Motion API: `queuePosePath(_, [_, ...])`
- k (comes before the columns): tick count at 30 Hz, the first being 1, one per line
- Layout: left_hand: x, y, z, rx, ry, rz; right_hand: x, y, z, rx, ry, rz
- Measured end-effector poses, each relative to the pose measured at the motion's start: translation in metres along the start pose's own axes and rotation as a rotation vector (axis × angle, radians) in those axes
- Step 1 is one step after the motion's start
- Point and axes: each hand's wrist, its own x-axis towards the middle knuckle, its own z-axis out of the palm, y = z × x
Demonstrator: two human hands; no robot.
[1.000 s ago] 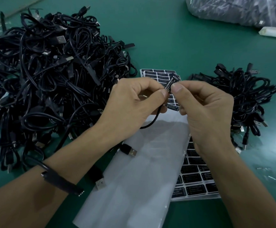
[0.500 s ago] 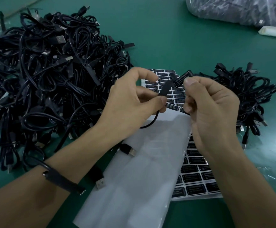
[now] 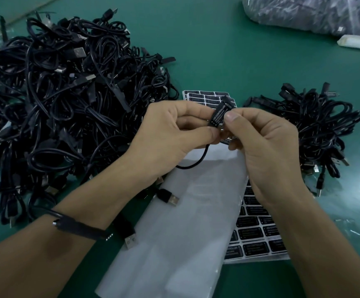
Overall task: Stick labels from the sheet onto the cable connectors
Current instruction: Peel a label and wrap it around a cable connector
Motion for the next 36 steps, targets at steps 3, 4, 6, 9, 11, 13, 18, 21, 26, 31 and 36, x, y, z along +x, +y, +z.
queuePosePath(3, [0.0001,0.0005,-0.0011,-0.012,-0.019,-0.01,-0.0004,-0.0001,-0.0001,-0.014,-0.001,-0.015])
queuePosePath(4, [0.0002,0.0006,-0.0011,-0.022,-0.023,-0.014,-0.0003,0.0,-0.0001,-0.018,-0.003,-0.02])
queuePosePath(6, [-0.0001,0.0009,-0.001,-0.05,-0.028,-0.021,0.0001,0.0001,0.0,-0.024,-0.008,-0.034])
queuePosePath(9, [0.0001,0.001,-0.001,-0.056,-0.022,-0.03,0.0013,-0.0001,-0.0008,-0.035,-0.02,-0.055])
queuePosePath(11, [0.0002,0.0011,-0.0013,-0.05,-0.017,-0.033,0.0016,-0.0005,-0.0012,-0.047,-0.04,-0.07])
queuePosePath(13, [0.0,0.0014,-0.0011,-0.047,-0.018,-0.031,0.0017,-0.0006,-0.0015,-0.051,-0.055,-0.091])
queuePosePath(18, [0.0001,0.0003,-0.0003,-0.026,-0.009,-0.024,0.0015,0.0003,-0.0005,-0.08,-0.045,-0.123])
queuePosePath(21, [0.0005,0.0002,-0.0003,-0.023,-0.003,-0.028,0.0013,0.0007,-0.0001,-0.1,-0.025,-0.147])
queuePosePath(26, [0.0009,0.0004,-0.0009,-0.014,0.003,-0.039,-0.0004,0.0016,0.0024,-0.145,0.007,-0.222])
queuePosePath(31, [0.0006,0.0006,-0.0011,-0.025,0.0,-0.058,-0.0005,0.0029,0.0044,-0.158,0.016,-0.249])
queuePosePath(36, [0.0002,0.0,-0.0018,-0.022,0.001,-0.053,-0.0007,0.0016,0.0049,-0.162,0.002,-0.257])
